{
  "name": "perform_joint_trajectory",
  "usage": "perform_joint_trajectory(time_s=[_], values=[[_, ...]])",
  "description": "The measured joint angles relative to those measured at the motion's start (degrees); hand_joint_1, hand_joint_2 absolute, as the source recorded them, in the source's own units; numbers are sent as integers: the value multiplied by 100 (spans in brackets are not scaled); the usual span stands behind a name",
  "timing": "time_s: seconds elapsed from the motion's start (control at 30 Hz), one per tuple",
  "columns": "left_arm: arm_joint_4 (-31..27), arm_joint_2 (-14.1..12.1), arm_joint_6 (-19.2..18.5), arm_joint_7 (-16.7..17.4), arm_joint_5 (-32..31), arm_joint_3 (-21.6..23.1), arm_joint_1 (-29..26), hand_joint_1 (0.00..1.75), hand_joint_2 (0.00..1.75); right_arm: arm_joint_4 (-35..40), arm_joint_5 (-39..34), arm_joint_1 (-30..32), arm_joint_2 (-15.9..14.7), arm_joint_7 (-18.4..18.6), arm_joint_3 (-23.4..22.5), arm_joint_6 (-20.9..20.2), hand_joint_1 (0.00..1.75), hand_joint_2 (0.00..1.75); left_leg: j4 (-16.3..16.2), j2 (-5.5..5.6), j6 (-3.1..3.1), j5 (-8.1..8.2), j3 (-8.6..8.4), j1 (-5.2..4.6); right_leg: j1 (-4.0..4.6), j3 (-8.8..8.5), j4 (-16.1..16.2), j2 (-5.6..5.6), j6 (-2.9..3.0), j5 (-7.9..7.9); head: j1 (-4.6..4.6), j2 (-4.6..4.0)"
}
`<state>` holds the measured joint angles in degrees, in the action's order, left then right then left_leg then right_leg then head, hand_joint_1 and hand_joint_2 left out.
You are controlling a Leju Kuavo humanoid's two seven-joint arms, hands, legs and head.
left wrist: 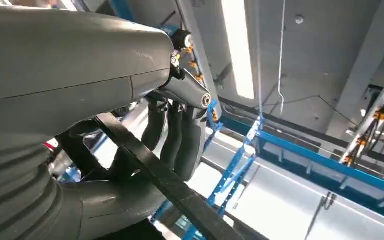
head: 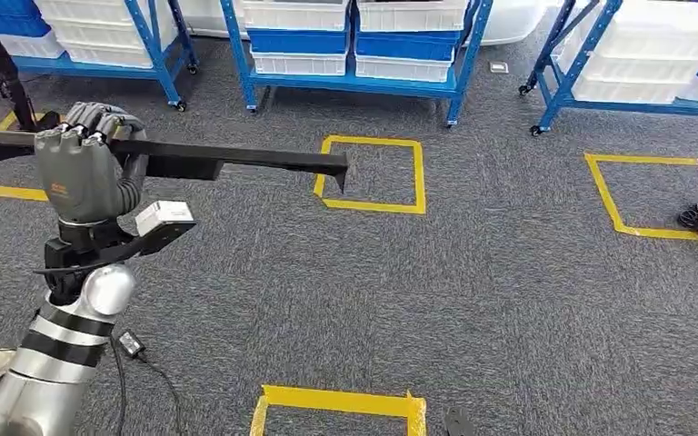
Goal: Take the parts from the cabinet and place them on the table.
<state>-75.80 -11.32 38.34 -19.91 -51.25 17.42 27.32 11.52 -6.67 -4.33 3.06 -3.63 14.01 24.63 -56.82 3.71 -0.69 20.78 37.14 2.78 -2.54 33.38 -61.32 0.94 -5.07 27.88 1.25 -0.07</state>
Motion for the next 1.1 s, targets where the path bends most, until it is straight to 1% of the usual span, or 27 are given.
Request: perform_joint_trajectory(time_s=[0.03, 0.07, 0.1, 0.17, 0.2, 0.23, 0.27, 0.33, 0.37, 0.4, 0.43, 0.47, 0.5, 0.53, 0.57, 0.6, 0.7, 0.73, 0.77, 0.8, 0.83, 0.9, 0.93, 1.0, 1.03, 1.07, 1.1], values=[[-2, 2, 0, 0, 0, 2, 12, 175, 175, 0, 16, -5, 4, 9, 18, 0, 0, 0, -12, 44, -56, -19, 24, 10, -57, -167, 361, 215, -35, -30, -13, 0], [0, -7, -2, 0, -13, 0, 18, 175, 175, 0, 31, -2, 22, 26, 35, 7, 0, 0, -31, 97, -113, -24, 62, -34, 24, -178, 360, 197, 82, -72, -42, 0], [0, -9, -2, 4, -22, 0, 23, 175, 175, 0, 46, 0, 18, 48, 40, 18, 0, 0, -3, 135, -159, -61, 74, -33, 33, -162, 306, 140, 173, -79, -13, 0], [0, -20, 0, 4, -35, 5, 12, 175, 175, 0, 66, -6, 4, 68, 44, 42, 0, 0, 64, 207, -249, -136, 75, -14, 65, -150, 274, 65, 272, -100, -11, 0], [4, -31, -2, 7, -35, 5, 7, 175, 175, 0, 85, -16, 4, 70, 55, 50, 0, 0, 59, 215, -278, -146, 103, 10, 36, -137, 297, -5, 341, -143, -9, 0], [2, -46, -4, 4, -44, 5, 18, 175, 175, 2, 99, -21, 9, 70, 70, 55, 0, 0, -103, -34, -260, -17, 172, -9, 26, -138, 299, -53, 388, -163, 24, 0], [2, -39, -11, 9, -48, 9, 35, 175, 175, 2, 105, -16, 15, 70, 74, 57, 0, 0, -487, -214, -239, 239, 327, -26, 48, -131, 299, -89, 444, -172, 52, 0], [4, -39, -28, 11, -85, 15, 40, 175, 175, 2, 116, 14, 15, 70, 72, 68, 0, 0, -1521, -300, -221, 734, 751, -42, 113, -125, 297, -216, 495, -169, 61, 0], [13, -39, -31, 13, -103, 20, 37, 175, 175, 2, 118, 27, 13, 70, 74, 70, 0, 0, -1899, -307, -212, 868, 904, -45, 138, -121, 294, -282, 501, -166, 61, 0], [33, -39, -26, 13, -109, 31, 31, 175, 175, 2, 120, 35, 13, 68, 72, 70, 0, 0, -1991, -316, -194, 856, 925, -48, 162, -122, 293, -344, 504, -164, 61, 0], [48, -39, -24, 13, -114, 42, 31, 175, 175, 2, 127, 36, 13, 66, 74, 70, 0, 0, -1804, -328, -167, 747, 795, -53, 179, -123, 292, -413, 508, -161, 61, 0], [48, -39, -15, 13, -116, 48, 33, 175, 175, 2, 134, 34, 18, 61, 74, 70, 0, 0, -1365, -367, -136, 558, 535, -63, 189, -129, 291, -476, 512, -155, 61, 0], [48, -39, -9, 13, -116, 55, 41, 175, 175, 2, 136, 33, 24, 53, 74, 76, 0, 0, -843, -479, -102, 362, 222, -77, 192, -143, 289, -536, 518, -145, 61, 0], [48, -37, -4, 13, -114, 59, 64, 175, 175, 2, 136, 35, 26, 44, 74, 79, 0, 0, -354, -789, -67, 261, -64, -113, 218, -162, 287, -591, 502, -126, 63, 0], [48, -28, 4, 13, -109, 68, 97, 175, 175, 2, 136, 36, 26, 37, 74, 81, 0, 0, -258, -876, -53, 311, -94, -208, 294, -136, 264, -649, 478, -110, 76, 0], [46, -22, 11, 13, -107, 77, 104, 175, 175, 2, 142, 40, 26, 26, 74, 85, 0, 0, -254, -758, -16, 292, -61, -189, 294, -134, 268, -696, 462, -105, 35, 0], [48, -24, 4, 28, -103, 81, 127, 175, 175, 4, 153, 48, 33, -17, 77, 90, 0, 0, -218, -532, 71, 252, -14, -225, 265, -151, 283, -888, 400, -80, 46, 0], [48, -15, 0, 28, -103, 92, 146, 175, 175, 2, 160, 47, 29, -28, 77, 90, 0, 0, -200, -474, 105, 229, -23, -190, 230, -76, 181, -584, 366, -2, 24, 0], [48, -7, -13, 28, -105, 96, 191, 175, 175, 2, 175, 56, 28, -39, 77, 90, 0, 0, -200, -418, 144, 208, -13, -181, 223, 41, -92, -301, 393, 167, 30, 0], [48, -4, -24, 28, -105, 105, 208, 175, 175, 2, 190, 74, 28, -46, 79, 87, 0, 0, -200, -349, 164, 201, -2, -181, 220, 243, -538, -178, 426, 366, 2, 0], [48, 9, -26, 28, -101, 116, 218, 175, 175, 2, 193, 102, 28, -50, 79, 81, 0, 0, -200, -266, 172, 196, 13, -183, 220, 469, -1009, -142, 442, 550, 6, 0], [48, 31, -35, 28, -98, 157, 216, 175, 175, -2, 195, 143, 24, -57, 79, 61, 0, 0, -201, -94, 187, 181, 35, -190, 221, 774, -1571, -116, 414, 687, 6, 0], [48, 33, -37, 28, -96, 171, 216, 175, 175, -2, 193, 154, 22, -57, 79, 46, 0, 0, -202, 2, 188, 174, 38, -190, 219, 730, -1426, -112, 375, 581, 2, 0], [48, 33, -37, 28, -85, 177, 225, 175, 175, -2, 193, 155, 13, -74, 79, 26, 0, 0, -203, 173, 164, 152, 35, -186, 191, 281, -463, -19, 284, 148, 4, 0], [48, 35, -37, 28, -68, 179, 242, 175, 175, -2, 193, 154, 9, -89, 79, 7, 0, 0, -204, 242, 145, 140, 40, -180, 166, 35, 37, 178, 265, -28, 2, 0], [50, 37, -37, 26, -52, 186, 265, 175, 175, -2, 190, 158, 0, -101, 79, -13, 0, 0, -217, 308, 109, 124, 62, -199, 165, -33, 215, 399, 297, -65, 11, 0], [52, 37, -37, 26, -46, 188, 289, 175, 175, -2, 190, 158, 0, -114, 79, -17, 0, 0, -213, 378, 81, 108, 81, -205, 186, -81, 236, 293, 341, -94, 9, 0]])
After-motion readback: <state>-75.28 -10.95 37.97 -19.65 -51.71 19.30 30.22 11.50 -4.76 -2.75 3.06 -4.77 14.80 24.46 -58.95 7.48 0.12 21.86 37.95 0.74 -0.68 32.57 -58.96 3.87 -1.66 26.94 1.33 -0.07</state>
